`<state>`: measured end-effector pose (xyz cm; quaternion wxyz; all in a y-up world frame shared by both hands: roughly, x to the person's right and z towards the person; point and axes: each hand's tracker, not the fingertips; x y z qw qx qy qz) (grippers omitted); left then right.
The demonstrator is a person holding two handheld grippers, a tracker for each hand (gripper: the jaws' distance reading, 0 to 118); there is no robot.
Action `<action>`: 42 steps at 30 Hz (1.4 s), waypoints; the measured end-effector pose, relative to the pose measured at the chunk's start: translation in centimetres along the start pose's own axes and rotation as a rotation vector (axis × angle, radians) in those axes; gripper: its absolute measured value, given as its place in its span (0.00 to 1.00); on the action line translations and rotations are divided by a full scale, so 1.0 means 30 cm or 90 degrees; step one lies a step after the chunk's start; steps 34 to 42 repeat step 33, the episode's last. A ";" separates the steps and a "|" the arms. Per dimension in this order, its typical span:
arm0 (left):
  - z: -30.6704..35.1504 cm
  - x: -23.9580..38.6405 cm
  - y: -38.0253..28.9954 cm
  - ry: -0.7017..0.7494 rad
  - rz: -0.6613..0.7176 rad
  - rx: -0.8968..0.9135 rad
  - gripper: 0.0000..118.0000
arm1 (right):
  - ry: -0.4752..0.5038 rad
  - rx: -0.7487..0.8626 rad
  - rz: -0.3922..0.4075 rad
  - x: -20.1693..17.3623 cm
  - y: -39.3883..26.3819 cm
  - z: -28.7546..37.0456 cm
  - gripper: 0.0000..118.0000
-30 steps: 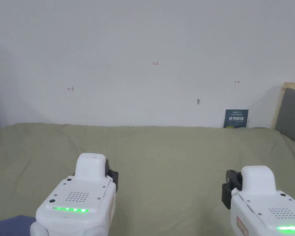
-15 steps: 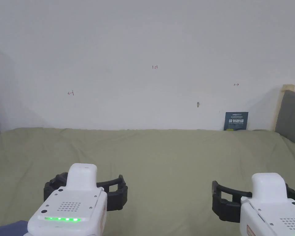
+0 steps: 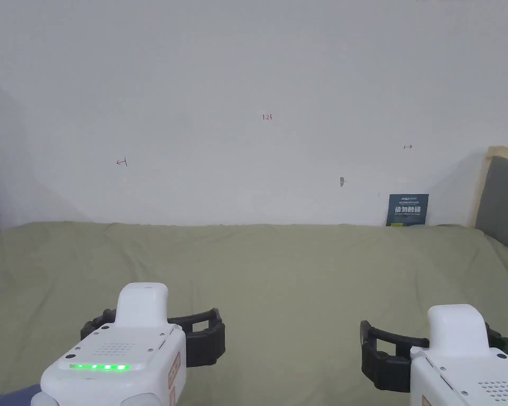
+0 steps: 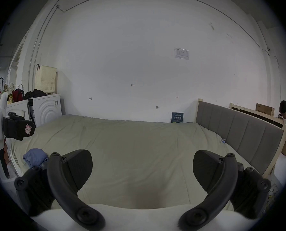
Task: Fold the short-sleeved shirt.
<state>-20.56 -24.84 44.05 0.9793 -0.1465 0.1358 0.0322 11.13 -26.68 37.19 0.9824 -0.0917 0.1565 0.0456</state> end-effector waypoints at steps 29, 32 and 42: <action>0.066 0.005 0.006 -0.001 -0.024 0.051 1.00 | 0.002 -0.005 0.009 -0.009 0.031 0.007 1.00; 0.070 -0.003 0.008 -0.004 0.001 0.059 1.00 | -0.001 -0.005 0.009 -0.011 0.030 0.009 1.00; 0.069 -0.004 0.008 -0.001 0.000 0.059 1.00 | 0.000 -0.006 0.007 -0.011 0.029 0.010 1.00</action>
